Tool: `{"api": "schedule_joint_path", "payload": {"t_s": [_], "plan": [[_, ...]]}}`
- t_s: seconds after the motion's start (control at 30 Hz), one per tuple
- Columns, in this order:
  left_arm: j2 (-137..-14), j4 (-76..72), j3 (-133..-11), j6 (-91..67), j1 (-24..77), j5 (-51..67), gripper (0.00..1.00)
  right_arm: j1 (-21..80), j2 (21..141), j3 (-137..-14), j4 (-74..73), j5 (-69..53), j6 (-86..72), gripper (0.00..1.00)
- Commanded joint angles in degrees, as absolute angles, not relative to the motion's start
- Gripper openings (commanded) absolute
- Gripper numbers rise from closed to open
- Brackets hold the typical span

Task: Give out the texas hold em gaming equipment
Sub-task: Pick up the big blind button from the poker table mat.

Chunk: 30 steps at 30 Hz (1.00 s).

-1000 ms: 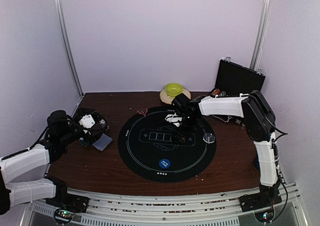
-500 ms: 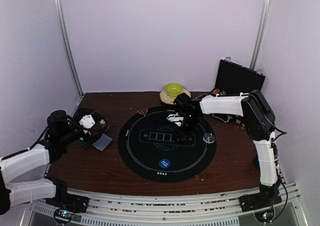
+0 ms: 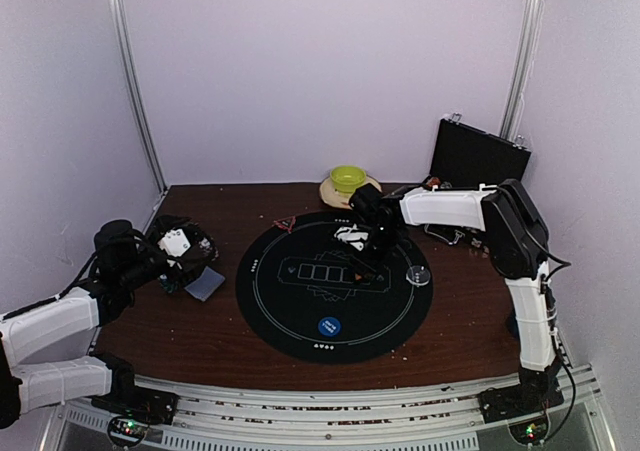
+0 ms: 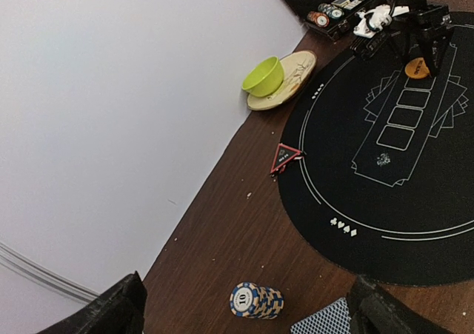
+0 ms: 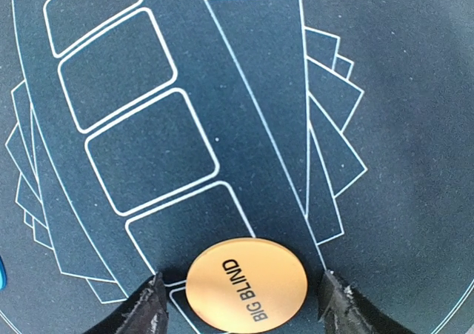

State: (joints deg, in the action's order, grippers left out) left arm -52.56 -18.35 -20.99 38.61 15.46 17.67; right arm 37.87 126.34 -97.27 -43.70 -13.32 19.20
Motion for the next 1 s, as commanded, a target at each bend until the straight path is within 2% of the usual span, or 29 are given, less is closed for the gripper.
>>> {"api": "schedule_joint_path", "payload": {"t_s": [0.0,0.2,0.37,0.5,0.97], "plan": [[-52.74,-19.24,-20.30,39.20,15.08,18.57,0.98,38.06,127.85,-97.58,-46.54,-15.38,19.29,0.68],[-52.77,-19.25,-20.30,39.19,15.06,18.57,0.98,38.21,126.91,-96.55,-44.91,-13.35,19.59,0.59],[-52.73,-19.25,-20.30,39.20,15.10,18.54,0.98,38.72,125.87,-96.04,-43.95,-12.77,20.35,0.57],[-52.80,-19.25,-20.30,39.20,15.11,18.58,0.98,39.11,124.55,-95.39,-42.46,-12.33,20.31,0.49],[-52.97,-19.25,-20.39,39.35,15.08,18.34,0.98,39.35,121.34,-95.90,-40.22,-11.45,19.61,0.47]]}}
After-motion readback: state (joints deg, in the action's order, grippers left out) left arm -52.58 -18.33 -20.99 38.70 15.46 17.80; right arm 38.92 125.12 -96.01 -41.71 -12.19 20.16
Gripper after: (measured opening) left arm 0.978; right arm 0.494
